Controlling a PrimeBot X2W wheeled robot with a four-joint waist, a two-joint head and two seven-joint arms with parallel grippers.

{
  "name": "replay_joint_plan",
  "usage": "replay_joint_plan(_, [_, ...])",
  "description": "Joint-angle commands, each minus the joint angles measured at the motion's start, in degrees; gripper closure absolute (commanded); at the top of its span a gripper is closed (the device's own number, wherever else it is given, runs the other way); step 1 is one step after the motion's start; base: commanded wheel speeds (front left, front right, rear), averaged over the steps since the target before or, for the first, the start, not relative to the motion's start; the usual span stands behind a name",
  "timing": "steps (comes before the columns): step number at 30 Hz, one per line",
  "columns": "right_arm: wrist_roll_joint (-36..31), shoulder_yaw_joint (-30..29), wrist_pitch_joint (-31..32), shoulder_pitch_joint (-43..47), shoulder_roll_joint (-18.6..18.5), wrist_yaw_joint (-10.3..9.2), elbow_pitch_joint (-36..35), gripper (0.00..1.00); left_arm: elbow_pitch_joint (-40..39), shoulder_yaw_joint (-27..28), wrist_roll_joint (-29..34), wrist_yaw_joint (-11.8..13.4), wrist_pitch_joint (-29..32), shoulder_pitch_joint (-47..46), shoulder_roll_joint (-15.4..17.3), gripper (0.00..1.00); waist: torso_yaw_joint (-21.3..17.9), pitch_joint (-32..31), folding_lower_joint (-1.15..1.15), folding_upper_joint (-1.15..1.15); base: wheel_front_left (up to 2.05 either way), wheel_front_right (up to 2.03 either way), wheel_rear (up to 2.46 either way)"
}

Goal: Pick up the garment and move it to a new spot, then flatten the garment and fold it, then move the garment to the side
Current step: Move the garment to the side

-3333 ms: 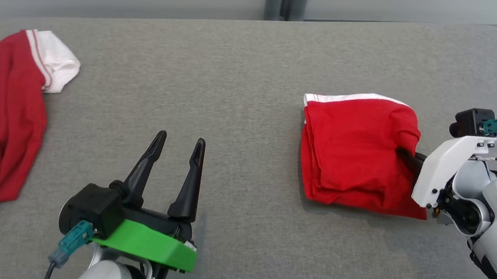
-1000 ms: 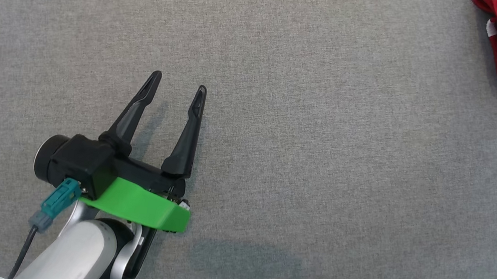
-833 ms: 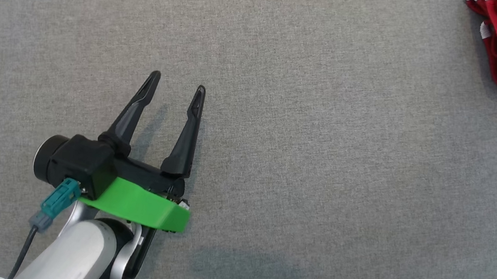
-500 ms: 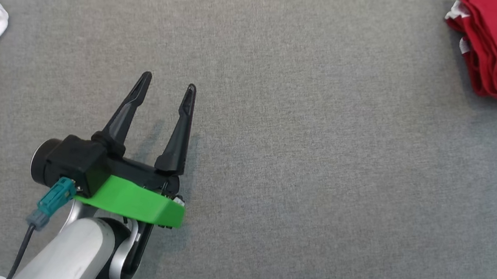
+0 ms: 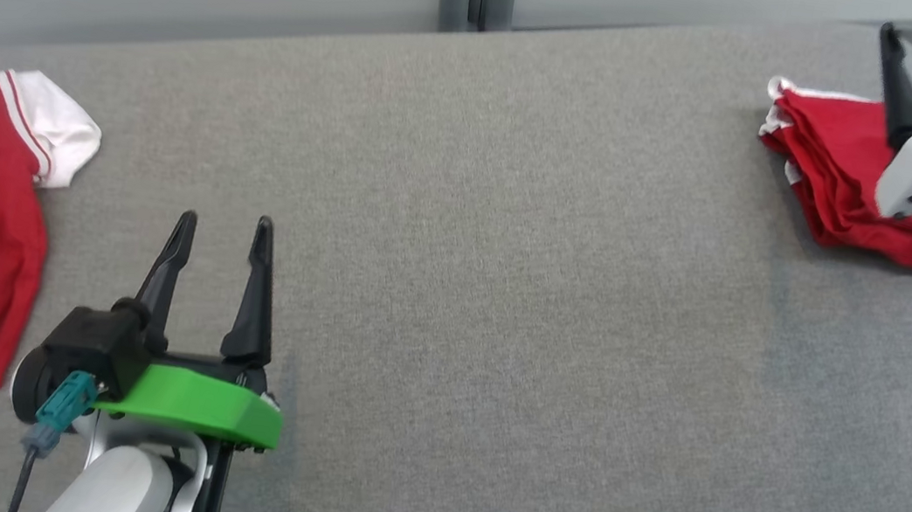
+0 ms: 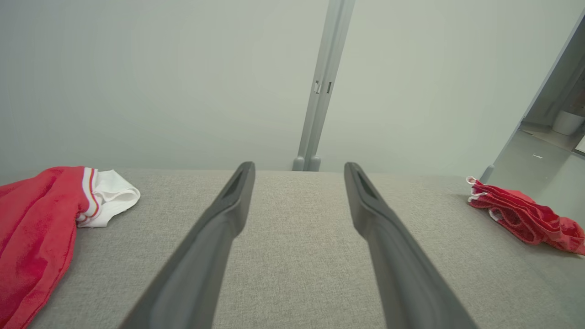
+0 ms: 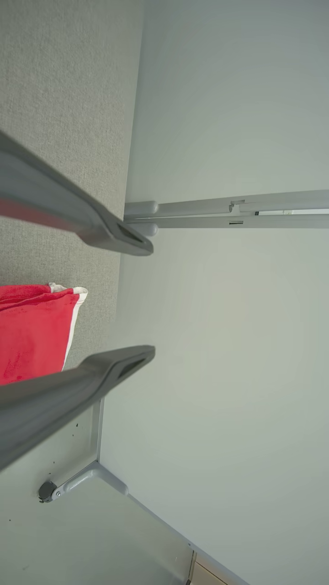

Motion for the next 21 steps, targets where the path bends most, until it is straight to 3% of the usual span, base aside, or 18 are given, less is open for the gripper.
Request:
replay_joint_plan(1, [-0.7,-1.5,-0.2,2.9,0.8,-0.02,-1.6,0.00,0.6,1.0,-0.9,0.1,-0.5,1.8,0.1,0.00,1.4,-5.5,0.00,0.00,0.00,0.00,0.00])
replay_joint_plan(11, [-4.5,-10.0,-0.2,17.8,5.8,-0.02,-12.3,0.00,2.1,6.2,-1.9,-0.2,-1.2,8.6,-0.3,0.00,2.6,-9.7,0.00,0.00,0.00,0.00,0.00])
replay_joint_plan(21, [-12.1,-22.2,4.8,35.4,12.0,-0.02,-30.3,0.00,1.5,10.2,-0.3,-1.8,-1.1,13.9,-2.8,0.00,4.2,-10.3,0.00,0.00,0.00,0.00,0.00])
